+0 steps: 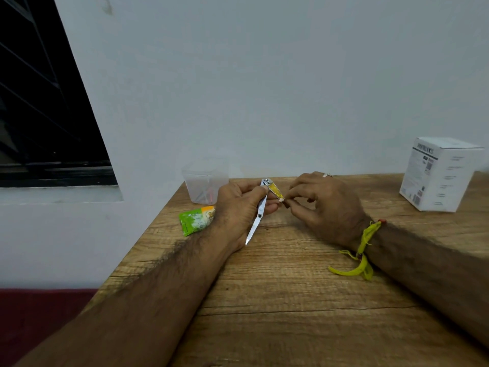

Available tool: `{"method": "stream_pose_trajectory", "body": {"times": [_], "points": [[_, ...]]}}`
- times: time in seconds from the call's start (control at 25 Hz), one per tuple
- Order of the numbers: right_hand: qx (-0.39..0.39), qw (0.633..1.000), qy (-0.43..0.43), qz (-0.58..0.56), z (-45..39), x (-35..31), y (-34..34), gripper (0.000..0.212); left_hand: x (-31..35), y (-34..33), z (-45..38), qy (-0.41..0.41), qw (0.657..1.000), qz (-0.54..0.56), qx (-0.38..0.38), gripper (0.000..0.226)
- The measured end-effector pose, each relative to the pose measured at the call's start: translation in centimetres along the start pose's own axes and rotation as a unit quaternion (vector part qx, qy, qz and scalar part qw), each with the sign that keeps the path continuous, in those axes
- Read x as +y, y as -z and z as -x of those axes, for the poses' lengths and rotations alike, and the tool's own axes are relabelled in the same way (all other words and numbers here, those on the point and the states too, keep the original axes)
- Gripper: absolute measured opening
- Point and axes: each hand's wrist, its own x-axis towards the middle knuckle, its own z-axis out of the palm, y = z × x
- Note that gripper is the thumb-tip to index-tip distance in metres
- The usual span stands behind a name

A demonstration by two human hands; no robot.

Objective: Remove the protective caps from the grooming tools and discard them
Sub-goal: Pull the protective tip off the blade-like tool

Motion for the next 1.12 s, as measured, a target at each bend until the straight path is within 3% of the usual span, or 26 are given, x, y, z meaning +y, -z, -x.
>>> {"method": "stream_pose_trajectory", "body": {"times": [0.72,0.92,1.04,1.12], "points": [[-0.013,1.000,0.007,0.001,-0.1,-0.6,0.4,0.008,0.7,-0.3,0.4,0.008,0.998,0.057,0.011,0.019],[-0.042,0.998,-0.029,0.023,0.1,-0.4,0.7,0.019,0.8,-0.1,0.4,0.010,0.997,0.075,0.016,0.014],[0.014,0.991,-0.109,-0.072,0.1,-0.6,0.8,0.018,0.8,0.0,0.2,0.012,0.996,0.089,0.018,0.014],[0.007,0.968,-0.172,-0.184,-0.1,-1.2,0.5,0.006,0.7,0.0,0.1,0.014,0.996,0.091,0.020,0.014]]}}
